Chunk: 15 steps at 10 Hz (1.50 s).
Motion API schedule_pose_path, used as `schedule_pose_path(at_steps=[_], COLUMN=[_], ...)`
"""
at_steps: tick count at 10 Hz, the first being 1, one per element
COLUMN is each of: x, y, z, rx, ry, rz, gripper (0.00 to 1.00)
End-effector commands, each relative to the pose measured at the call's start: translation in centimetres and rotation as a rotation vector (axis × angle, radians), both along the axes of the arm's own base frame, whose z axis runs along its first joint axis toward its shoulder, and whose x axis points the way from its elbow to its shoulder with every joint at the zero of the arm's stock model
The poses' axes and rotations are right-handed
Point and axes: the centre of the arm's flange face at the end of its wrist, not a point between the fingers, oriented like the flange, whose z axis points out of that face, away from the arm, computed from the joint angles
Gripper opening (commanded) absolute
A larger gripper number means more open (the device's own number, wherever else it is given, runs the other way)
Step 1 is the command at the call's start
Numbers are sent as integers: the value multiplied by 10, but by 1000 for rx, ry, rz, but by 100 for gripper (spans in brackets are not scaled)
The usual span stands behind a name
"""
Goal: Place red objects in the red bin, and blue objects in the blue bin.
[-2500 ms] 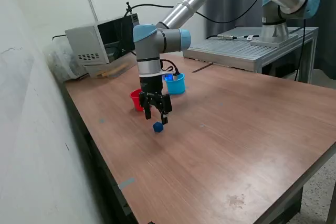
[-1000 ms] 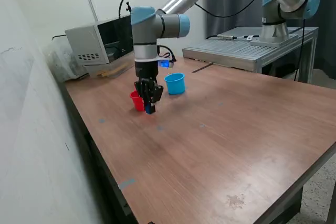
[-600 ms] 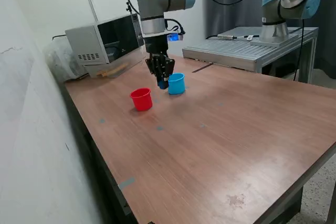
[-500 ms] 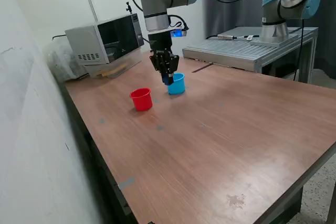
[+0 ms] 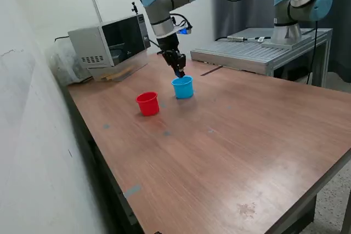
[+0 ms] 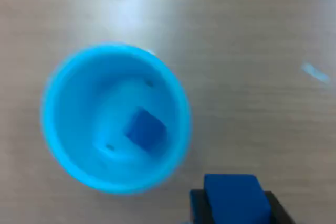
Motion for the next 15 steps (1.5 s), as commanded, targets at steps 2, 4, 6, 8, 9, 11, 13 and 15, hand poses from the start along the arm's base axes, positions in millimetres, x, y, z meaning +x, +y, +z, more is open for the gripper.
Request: schedule_pose_path(at_steps=[2, 4, 6, 8, 9, 11, 13, 15], x=[18, 26, 28, 30, 29, 29, 29, 34], y=[39, 62, 68, 65, 63, 57, 56, 46], z=[-21, -27, -27, -30, -29, -28, -27, 8], rx=[33, 62, 62, 53, 50, 50, 52, -13], ry=[-81, -105, -107, -112, -110, -109, -107, -42], rz=[-40, -68, -72, -63, -60, -56, -62, -84], gripper=[0, 0, 0, 100, 100, 100, 100, 100])
